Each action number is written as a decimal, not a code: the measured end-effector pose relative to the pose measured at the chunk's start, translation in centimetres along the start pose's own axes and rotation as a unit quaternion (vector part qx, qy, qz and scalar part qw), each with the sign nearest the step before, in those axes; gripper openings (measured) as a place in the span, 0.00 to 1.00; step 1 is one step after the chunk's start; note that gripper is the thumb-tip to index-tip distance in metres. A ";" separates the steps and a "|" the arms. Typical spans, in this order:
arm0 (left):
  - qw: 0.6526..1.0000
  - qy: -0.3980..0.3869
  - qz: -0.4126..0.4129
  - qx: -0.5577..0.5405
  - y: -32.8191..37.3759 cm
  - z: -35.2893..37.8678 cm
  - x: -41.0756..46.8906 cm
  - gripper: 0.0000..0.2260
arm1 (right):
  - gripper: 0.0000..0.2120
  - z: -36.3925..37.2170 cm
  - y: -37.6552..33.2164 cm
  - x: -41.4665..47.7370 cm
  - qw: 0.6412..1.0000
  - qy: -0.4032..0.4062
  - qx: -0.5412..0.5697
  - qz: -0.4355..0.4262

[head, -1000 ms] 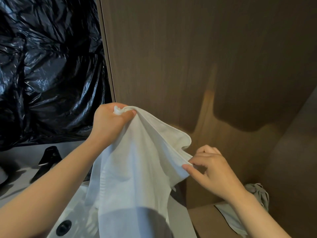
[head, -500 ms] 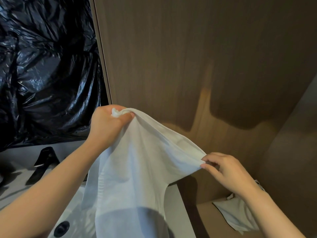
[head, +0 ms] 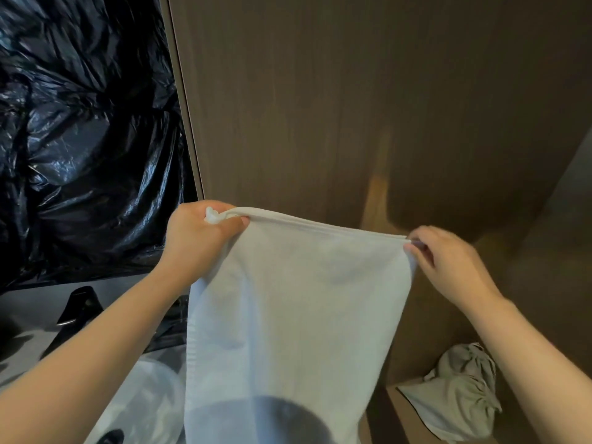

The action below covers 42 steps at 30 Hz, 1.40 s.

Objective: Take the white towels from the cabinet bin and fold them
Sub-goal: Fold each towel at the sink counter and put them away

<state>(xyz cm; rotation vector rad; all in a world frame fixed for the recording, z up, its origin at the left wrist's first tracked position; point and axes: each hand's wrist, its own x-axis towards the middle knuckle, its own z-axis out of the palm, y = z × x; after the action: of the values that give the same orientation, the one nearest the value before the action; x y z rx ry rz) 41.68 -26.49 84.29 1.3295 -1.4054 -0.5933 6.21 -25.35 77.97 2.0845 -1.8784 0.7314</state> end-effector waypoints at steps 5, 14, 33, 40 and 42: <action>0.999 0.031 0.008 -0.034 -0.1 -0.2 1.1 0.12 | 0.04 -3.9 -0.8 4.3 0.999 0.045 0.005 0.021; 0.995 0.067 -0.007 -0.074 2.3 -0.4 3.1 0.10 | 0.09 -8.5 -1.8 6.7 0.992 0.108 0.046 0.050; 0.993 0.067 0.073 -0.070 5.2 -0.7 2.7 0.07 | 0.13 -8.8 -2.1 7.3 0.990 0.076 -0.029 0.112; 0.993 0.059 0.060 -0.078 5.0 -0.3 2.2 0.11 | 0.07 -7.3 -2.2 7.5 0.981 0.091 0.053 0.163; 0.994 0.052 0.063 -0.073 4.7 -0.4 2.1 0.12 | 0.09 -7.2 -1.8 7.4 0.980 0.069 0.077 0.172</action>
<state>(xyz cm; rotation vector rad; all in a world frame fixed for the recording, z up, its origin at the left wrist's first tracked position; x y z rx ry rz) 40.59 -27.09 89.34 1.1317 -1.3242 -0.5245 6.83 -27.88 88.15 1.7524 -2.1889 1.1005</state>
